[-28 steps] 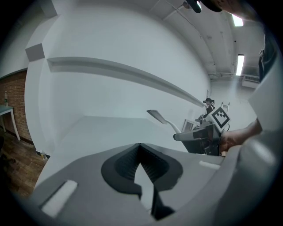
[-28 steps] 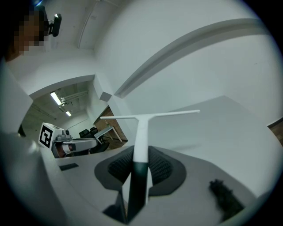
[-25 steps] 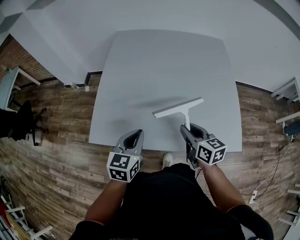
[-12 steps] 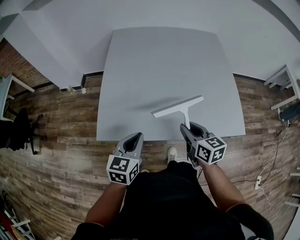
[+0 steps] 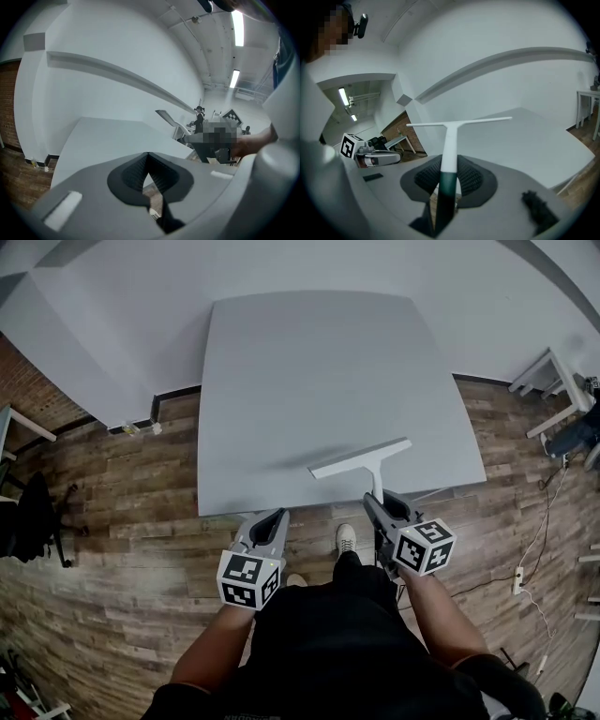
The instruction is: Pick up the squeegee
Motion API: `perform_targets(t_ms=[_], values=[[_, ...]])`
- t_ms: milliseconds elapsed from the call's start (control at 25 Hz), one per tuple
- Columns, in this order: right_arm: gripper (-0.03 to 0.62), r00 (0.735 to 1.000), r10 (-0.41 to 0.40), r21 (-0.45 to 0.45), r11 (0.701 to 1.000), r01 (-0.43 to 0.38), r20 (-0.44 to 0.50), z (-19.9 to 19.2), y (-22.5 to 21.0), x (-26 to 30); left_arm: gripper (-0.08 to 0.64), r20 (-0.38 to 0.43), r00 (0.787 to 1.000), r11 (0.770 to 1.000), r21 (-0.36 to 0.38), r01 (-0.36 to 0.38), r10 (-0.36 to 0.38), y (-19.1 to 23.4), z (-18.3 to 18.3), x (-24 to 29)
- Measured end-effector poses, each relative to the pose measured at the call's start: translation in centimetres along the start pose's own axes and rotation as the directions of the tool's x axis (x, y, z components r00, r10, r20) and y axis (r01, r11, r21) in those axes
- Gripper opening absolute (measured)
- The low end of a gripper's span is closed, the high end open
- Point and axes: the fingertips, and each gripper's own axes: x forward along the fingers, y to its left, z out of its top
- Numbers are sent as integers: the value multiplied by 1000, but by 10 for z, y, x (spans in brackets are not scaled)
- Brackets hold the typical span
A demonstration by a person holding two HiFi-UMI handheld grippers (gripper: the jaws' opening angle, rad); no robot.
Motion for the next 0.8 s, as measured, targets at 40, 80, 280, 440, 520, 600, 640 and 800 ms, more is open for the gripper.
perform_targets(t_ms=[40,80,280,440,520,600,640,800], values=[[94,1000,-9,3,1000,9,0,-2,3,-5,6,-5,1000,1000,2,11,-11,-2,-2,-3],[94,1000,-16,3,1000,16,0,-3,6,-9,6,-8,1000,1000,4,20,-20,-4,-4,-5],[94,999,-36,-1,999,36,4,-8,14,-35,6,4,999,999,5,36,-36,-17,-9,-16],[94,999,-42,-9,999,42,9,-4,11,-45,6,3,1000,1000,-5,24,-24,-24,-11,-17],[94,999,-37,-14,999,37,18,0,4,-52,6,4,1000,1000,-1,15,-15,-32,-9,-15],[94,999,-27,-18,999,28,29,4,-8,-67,6,8,1000,1000,5,0,0,-47,-7,-8],[94,999,-22,-20,1000,22,32,5,-12,-73,6,10,1000,1000,5,-9,9,-53,-6,-6],[94,1000,4,-31,1000,-3,28,5,-32,-99,6,28,999,999,-12,-40,40,-82,0,11]])
